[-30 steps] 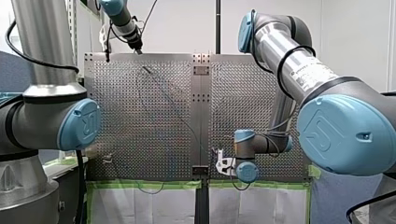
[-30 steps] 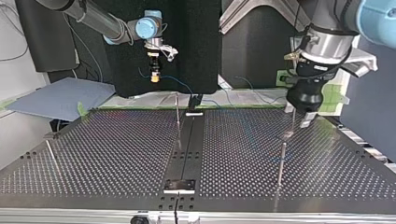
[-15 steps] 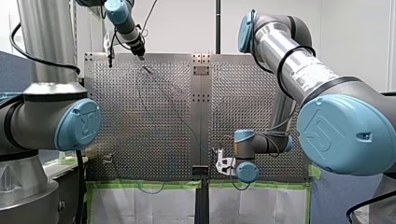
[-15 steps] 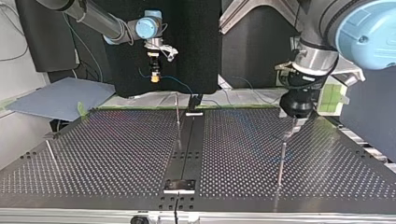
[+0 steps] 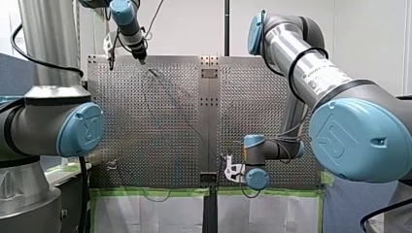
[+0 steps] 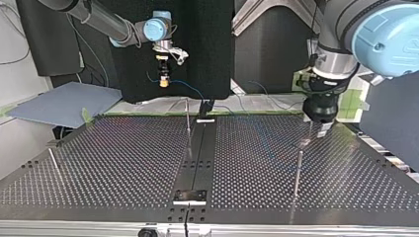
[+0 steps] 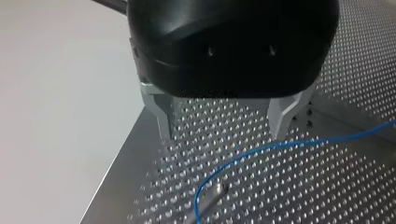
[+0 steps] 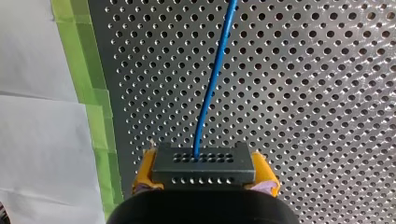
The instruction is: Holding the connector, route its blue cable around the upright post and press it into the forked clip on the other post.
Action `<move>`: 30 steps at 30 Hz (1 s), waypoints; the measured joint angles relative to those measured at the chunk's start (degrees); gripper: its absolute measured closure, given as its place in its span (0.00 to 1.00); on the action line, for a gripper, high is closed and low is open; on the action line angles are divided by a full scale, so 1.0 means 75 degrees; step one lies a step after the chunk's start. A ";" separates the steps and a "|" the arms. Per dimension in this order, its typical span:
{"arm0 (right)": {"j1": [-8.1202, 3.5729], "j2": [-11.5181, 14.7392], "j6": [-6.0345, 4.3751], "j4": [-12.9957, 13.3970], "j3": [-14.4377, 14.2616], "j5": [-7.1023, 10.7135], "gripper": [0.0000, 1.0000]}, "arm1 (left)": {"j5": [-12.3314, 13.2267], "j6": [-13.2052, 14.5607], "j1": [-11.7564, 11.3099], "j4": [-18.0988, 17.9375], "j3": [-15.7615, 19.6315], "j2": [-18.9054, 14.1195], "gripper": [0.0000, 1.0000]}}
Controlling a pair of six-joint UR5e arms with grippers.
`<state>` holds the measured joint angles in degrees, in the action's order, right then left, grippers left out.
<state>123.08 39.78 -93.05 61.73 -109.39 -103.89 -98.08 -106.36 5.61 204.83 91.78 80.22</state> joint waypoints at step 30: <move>0.0002 0.0000 0.0030 -0.0025 0.0000 0.0023 1.00 | -0.1394 0.0036 -0.0065 -0.0051 0.0287 0.0014 0.00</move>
<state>123.09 39.78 -92.83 61.53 -109.39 -103.72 -108.54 -106.09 5.12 204.44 93.93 80.33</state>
